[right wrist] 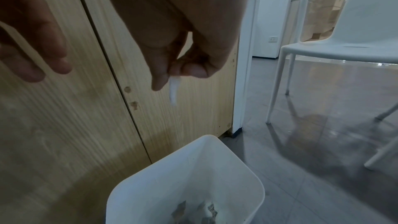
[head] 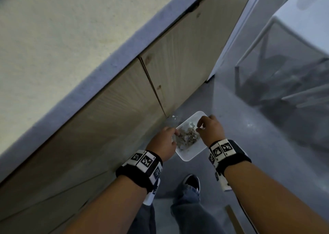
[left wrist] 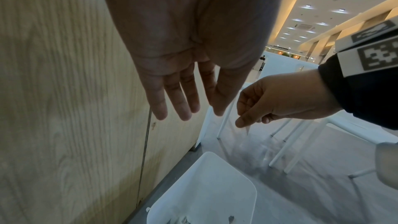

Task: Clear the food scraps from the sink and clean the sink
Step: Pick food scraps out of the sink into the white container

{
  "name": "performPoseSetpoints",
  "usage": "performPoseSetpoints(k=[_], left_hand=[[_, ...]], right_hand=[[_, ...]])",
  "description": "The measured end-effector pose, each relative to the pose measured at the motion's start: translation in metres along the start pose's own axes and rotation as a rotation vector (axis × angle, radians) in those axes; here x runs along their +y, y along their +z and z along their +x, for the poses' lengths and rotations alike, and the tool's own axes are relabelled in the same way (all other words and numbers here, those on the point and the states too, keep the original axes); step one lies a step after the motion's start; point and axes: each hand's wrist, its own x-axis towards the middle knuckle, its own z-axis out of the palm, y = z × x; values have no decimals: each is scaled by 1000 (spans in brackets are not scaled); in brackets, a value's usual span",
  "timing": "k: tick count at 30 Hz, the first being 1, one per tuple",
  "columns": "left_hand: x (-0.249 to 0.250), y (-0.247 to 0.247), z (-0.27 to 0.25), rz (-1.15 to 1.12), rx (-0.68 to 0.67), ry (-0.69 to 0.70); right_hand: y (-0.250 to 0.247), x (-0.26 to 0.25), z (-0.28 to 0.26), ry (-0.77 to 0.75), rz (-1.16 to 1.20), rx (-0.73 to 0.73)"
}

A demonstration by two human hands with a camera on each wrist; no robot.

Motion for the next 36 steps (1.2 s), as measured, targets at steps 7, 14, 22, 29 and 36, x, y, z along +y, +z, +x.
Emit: performPoseSetpoints(k=[7,14,22,29,36], left_hand=[[-5,5,4,-13,-1,-4],[6,-9,-7,24,19,-15],[47,-79,-52,-31,169,42],[71,-178,-148,-170,404,111],[40,-280,-241,-150,641,120]], right_hand=[[4,5,1,15,-67,-114],[-17,-12,-16,-35,34,-15],[-91,-93,-62,-307,-9,-65],[-165,-219,-142,-667,-107,-106],[-192,-343,-186,-906,-194,-77]])
